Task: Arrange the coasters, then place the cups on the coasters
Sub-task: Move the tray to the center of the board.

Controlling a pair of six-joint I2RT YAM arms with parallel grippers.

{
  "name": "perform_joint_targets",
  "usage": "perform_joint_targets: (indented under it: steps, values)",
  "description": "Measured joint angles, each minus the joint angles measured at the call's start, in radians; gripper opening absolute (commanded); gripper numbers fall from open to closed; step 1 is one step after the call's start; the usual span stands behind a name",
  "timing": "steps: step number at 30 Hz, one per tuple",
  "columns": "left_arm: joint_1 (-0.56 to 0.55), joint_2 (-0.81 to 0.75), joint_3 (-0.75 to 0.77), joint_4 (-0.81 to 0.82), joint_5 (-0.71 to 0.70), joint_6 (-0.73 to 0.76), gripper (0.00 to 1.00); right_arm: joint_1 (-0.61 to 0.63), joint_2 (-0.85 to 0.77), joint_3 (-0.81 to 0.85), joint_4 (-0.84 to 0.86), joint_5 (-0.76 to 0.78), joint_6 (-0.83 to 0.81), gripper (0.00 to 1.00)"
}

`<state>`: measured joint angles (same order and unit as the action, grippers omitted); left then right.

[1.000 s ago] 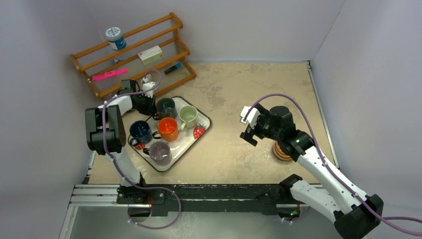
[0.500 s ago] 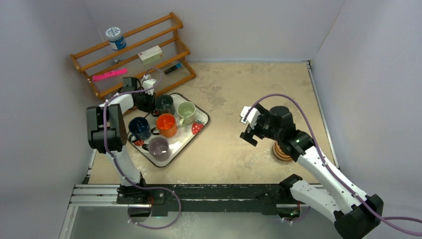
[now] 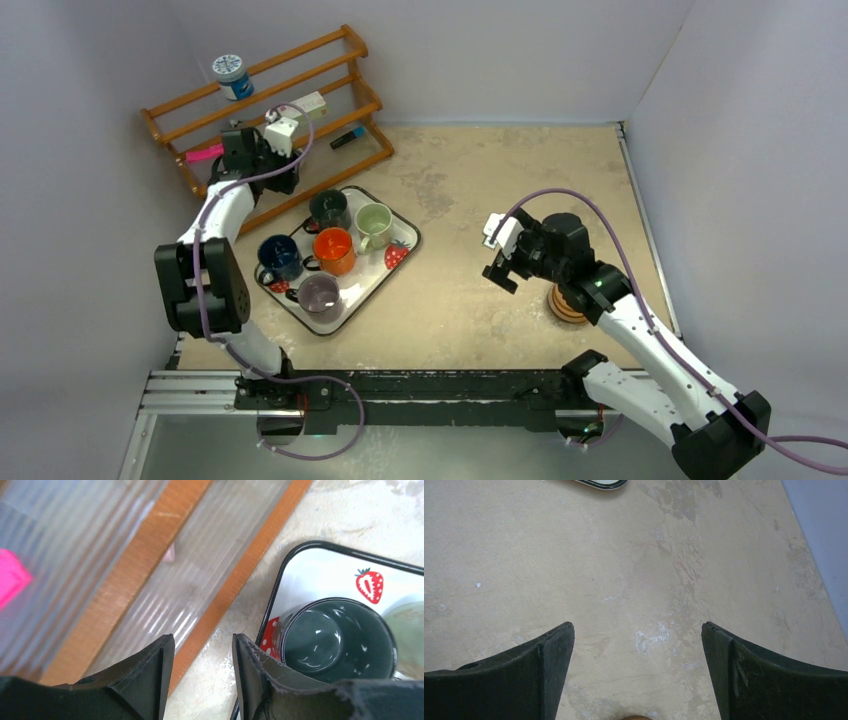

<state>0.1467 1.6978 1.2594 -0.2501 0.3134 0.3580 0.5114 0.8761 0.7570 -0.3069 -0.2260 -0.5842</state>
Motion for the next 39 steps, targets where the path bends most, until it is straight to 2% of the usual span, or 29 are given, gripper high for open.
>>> perform_joint_targets:
  steps: [6,11,14,19,24,30,33,39]
  values:
    - [0.0,-0.138,0.008,-0.06,0.028,0.003,0.61,0.0,0.0,0.0,0.0,0.0,0.0,0.99]
    - [-0.037,-0.386,0.008,-0.149,0.07,0.051,0.65,0.0,0.0,0.0,0.0,0.0,-0.001,0.99]
    - [-0.158,-0.54,-0.015,-0.192,0.077,0.101,0.68,0.0,-0.006,0.0,-0.001,0.0,-0.001,0.99]
    - [-0.506,-0.69,-0.178,-0.251,-0.012,0.165,0.68,0.0,-0.021,0.0,0.0,0.0,-0.001,0.99]
    - [-0.812,-0.616,-0.361,-0.274,-0.209,0.193,0.68,0.0,-0.021,-0.003,0.002,0.0,-0.001,0.99]
    - [-1.104,-0.484,-0.542,-0.241,-0.463,0.188,0.66,0.0,-0.021,-0.02,0.006,0.0,-0.004,0.99]
    - [-1.169,-0.43,-0.592,-0.195,-0.552,0.185,0.66,0.0,-0.021,-0.025,0.005,0.0,-0.004,0.99]
    - [-1.197,-0.418,-0.658,-0.093,-0.706,0.188,0.66,0.0,-0.021,-0.029,0.005,0.0,-0.01,0.99]
